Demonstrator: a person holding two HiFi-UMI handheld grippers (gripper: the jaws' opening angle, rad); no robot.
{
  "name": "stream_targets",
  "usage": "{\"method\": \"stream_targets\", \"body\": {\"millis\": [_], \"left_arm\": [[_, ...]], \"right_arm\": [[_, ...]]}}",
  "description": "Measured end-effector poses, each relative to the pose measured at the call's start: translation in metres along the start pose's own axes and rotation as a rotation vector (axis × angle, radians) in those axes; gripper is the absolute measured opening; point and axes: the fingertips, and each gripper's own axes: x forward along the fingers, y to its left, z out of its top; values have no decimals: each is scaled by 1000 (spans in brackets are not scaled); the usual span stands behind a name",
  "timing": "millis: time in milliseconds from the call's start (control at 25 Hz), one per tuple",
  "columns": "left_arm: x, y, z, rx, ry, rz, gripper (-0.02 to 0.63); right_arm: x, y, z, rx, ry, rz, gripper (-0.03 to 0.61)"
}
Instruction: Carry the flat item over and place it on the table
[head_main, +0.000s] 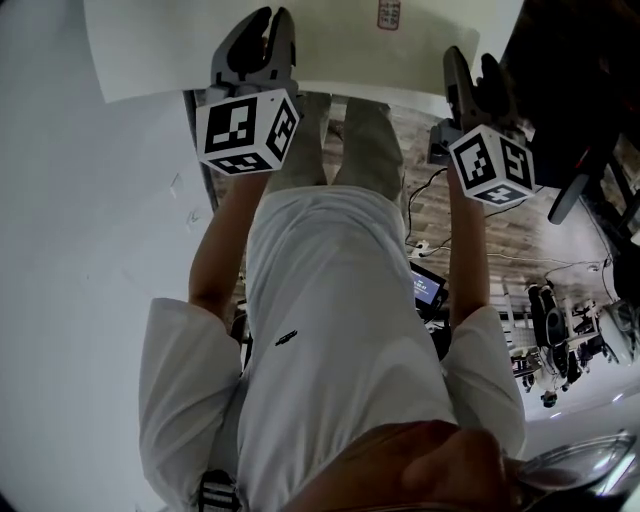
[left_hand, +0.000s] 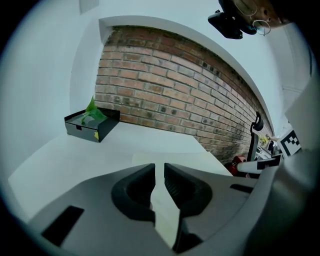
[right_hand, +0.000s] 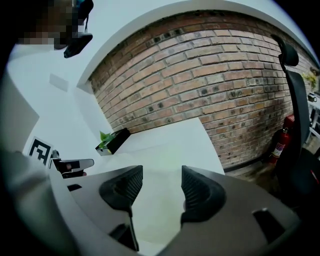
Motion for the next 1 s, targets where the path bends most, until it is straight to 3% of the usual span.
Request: {"method": "stream_targets", "body": {"millis": [120,280,1000], "left_arm": [[-19,0,7,-10,-8,-20,44],[-43,-4,15,-18,-3,-50,31],[-151,-37,78,-38,-65,-85,29]], "right_arm": [[-13,15,3,-6,-15,2,151],[-30,33,10,-1,-28,13,72],[-118,92,65,-30,-90,64,48]]}}
